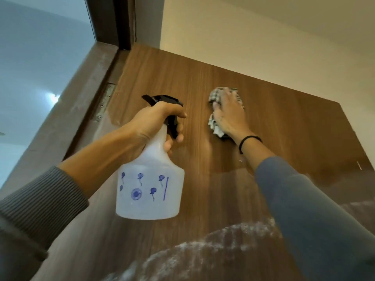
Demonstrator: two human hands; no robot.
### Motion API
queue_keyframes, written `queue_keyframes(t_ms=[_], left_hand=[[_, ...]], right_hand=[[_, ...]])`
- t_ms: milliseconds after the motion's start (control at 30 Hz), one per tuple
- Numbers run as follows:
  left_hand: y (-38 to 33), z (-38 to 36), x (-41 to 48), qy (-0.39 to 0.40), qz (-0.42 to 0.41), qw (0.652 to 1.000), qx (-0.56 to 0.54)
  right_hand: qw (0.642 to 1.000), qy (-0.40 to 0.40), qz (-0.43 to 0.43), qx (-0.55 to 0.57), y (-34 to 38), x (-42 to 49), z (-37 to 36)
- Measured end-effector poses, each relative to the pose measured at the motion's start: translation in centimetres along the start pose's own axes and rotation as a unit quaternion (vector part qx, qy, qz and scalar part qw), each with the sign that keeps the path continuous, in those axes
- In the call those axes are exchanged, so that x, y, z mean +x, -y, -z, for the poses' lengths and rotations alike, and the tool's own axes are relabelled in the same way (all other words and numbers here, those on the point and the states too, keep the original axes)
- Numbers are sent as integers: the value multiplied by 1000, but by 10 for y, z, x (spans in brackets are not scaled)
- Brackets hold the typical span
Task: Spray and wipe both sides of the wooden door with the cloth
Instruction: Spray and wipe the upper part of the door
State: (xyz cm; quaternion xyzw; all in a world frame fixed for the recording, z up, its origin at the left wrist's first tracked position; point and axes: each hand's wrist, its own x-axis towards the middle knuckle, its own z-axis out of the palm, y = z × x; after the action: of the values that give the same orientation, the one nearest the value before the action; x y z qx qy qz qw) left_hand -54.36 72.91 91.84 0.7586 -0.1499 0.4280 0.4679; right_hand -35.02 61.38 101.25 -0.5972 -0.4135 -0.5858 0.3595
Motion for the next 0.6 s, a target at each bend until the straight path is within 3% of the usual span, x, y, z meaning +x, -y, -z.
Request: queue_keyframes(t_ms=[133, 267, 333, 467, 533, 600], left_hand=[[4, 0, 1, -1, -5, 1000, -11], [13, -10, -8, -17, -22, 999, -16], [15, -7, -22, -23, -27, 999, -17], [19, 13, -49, -48, -46, 998, -17], [21, 21, -56, -49, -37, 998, -13], [25, 27, -62, -55, -23, 998, -9]], right_hand=[[982, 55, 181, -27, 64, -17, -20], [942, 157, 297, 24, 53, -21, -14], [952, 140, 271, 29, 25, -20, -4], [993, 37, 73, 79, -3, -31, 3], [994, 57, 66, 68, 3, -42, 4], [986, 109, 112, 64, 9, -53, 6]])
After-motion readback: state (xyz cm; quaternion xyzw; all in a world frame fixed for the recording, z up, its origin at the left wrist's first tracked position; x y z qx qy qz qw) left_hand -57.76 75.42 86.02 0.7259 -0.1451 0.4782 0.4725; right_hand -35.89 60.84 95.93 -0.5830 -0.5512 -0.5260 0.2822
